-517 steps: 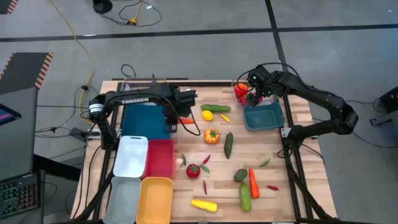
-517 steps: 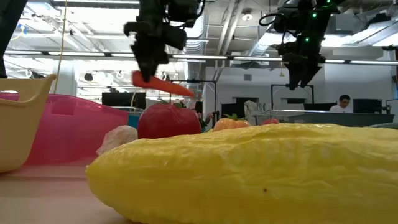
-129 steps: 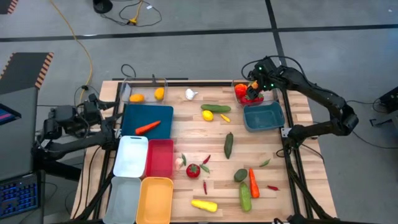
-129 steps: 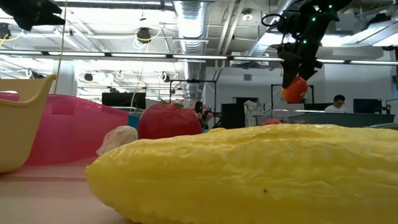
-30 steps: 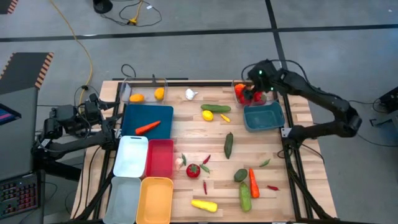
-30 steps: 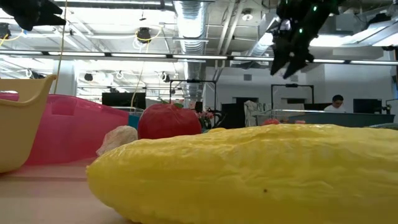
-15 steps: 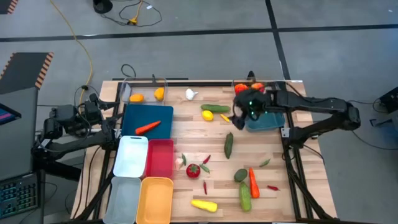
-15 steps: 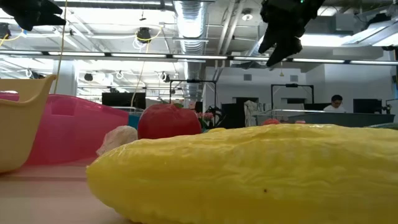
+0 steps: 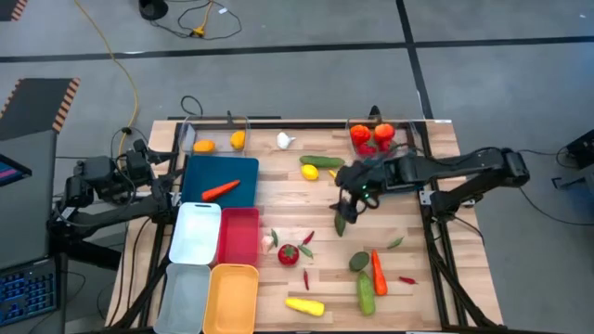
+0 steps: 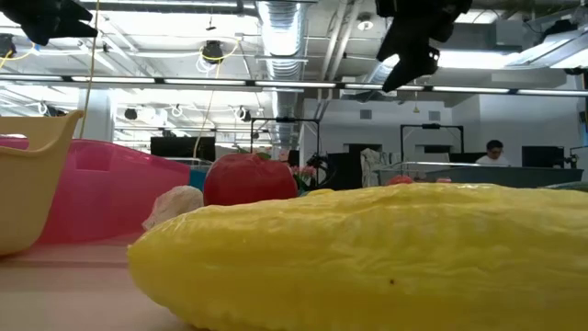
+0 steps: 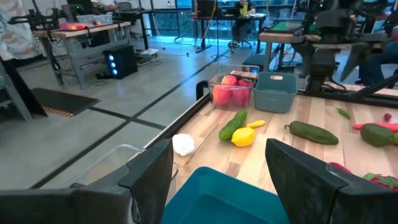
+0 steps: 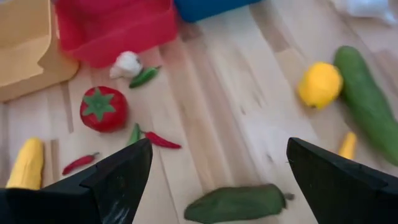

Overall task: Sort produce into baskets
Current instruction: Put the red tomato into the right transparent bin

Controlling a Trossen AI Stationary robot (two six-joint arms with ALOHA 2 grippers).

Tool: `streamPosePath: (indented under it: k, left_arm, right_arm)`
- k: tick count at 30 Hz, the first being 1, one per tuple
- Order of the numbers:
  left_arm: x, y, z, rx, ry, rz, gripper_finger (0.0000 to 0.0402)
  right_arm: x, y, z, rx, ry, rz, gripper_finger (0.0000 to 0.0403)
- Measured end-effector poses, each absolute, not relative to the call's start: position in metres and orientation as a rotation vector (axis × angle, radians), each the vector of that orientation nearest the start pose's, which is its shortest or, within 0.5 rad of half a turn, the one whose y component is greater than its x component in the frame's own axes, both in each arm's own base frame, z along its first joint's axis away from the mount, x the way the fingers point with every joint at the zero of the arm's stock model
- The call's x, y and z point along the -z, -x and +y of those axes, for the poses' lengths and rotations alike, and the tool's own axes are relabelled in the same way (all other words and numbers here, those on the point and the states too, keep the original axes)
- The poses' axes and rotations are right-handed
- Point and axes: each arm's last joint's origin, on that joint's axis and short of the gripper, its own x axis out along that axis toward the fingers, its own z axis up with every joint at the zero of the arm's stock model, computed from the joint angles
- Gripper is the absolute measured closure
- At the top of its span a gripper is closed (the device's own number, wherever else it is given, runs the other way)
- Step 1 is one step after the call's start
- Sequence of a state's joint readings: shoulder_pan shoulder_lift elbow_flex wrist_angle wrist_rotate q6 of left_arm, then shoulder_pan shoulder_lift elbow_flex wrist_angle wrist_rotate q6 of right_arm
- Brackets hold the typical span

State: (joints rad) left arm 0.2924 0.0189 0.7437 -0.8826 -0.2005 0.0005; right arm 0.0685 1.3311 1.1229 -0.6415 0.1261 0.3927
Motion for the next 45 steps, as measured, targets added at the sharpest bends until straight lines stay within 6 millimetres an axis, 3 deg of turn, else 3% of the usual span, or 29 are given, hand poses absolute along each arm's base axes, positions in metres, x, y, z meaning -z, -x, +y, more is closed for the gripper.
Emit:
streamPosePath:
  k: [5, 12, 20, 30, 45]
  left_arm:
    - [-0.301, 0.007, 0.004, -0.493, 0.005, 0.157, 0.0157]
    - [-0.304, 0.006, 0.004, -0.483, 0.004, 0.125, 0.0157]
    - [-0.311, 0.000, 0.005, -0.468, 0.044, 0.074, 0.0157]
    - [-0.317, -0.020, 0.011, -0.457, 0.056, 0.119, 0.0157]
    - [-0.318, -0.046, 0.017, -0.402, 0.094, 0.202, 0.0157]
  right_arm:
    - [-0.276, -0.296, 0.030, 0.175, -0.266, 0.831, 0.0003]
    - [-0.251, -0.333, 0.059, -0.037, -0.257, 0.758, 0.0003]
    - [-0.217, -0.361, 0.082, -0.112, -0.210, 0.700, 0.0003]
    - [-0.180, -0.379, 0.099, -0.191, -0.115, 0.681, 0.0003]
    - [-0.160, -0.388, 0.106, -0.217, -0.116, 0.666, 0.0003]
